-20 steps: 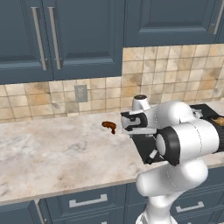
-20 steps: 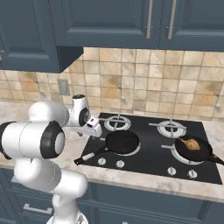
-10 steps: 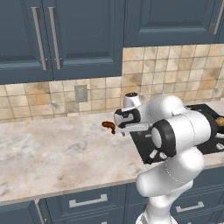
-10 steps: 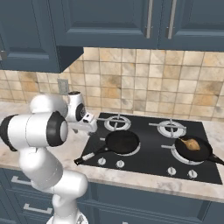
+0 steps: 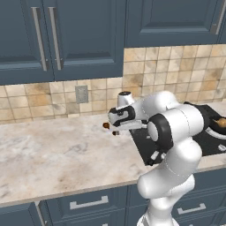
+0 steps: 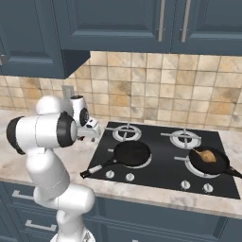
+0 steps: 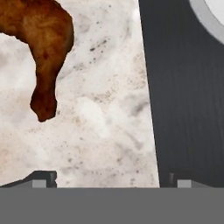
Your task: Place both pans onto different burners. Then place the onion and the chicken drumstick on different pans.
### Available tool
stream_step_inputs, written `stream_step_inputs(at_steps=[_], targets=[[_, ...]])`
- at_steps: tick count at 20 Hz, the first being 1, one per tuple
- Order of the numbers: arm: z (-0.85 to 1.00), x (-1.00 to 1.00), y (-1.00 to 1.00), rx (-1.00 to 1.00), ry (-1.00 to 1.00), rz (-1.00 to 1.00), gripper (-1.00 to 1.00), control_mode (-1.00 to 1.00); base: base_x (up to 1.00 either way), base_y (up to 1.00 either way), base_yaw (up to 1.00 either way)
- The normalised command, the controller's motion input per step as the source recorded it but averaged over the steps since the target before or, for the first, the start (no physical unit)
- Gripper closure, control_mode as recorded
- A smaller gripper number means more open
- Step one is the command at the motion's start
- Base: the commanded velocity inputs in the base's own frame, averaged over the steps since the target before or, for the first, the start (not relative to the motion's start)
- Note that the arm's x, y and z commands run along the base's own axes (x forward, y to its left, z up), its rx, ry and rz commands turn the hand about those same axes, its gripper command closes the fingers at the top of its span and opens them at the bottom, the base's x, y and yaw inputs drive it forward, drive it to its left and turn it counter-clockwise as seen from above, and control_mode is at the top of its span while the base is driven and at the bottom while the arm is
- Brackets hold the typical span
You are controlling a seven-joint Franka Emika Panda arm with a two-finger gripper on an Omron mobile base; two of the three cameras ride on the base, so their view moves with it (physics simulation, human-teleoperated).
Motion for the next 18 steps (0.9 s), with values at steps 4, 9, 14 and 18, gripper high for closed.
stream_step_inputs(at_steps=[4, 9, 14, 18], targets=[[0.0, 0.36, 0.25, 0.0, 0.0, 0.04, -1.0, -1.0, 0.0, 0.0, 0.0], [0.0, 0.26, 0.15, 0.0, 0.04, 0.05, -1.0, -1.0, 0.0, 0.0, 0.0], [0.0, 0.27, 0.09, 0.0, 0.04, 0.05, -1.0, -1.0, 0.0, 0.0, 0.0], [-0.02, 0.3, 0.13, 0.0, 0.02, 0.05, -1.0, -1.0, 0.0, 0.0, 0.0]])
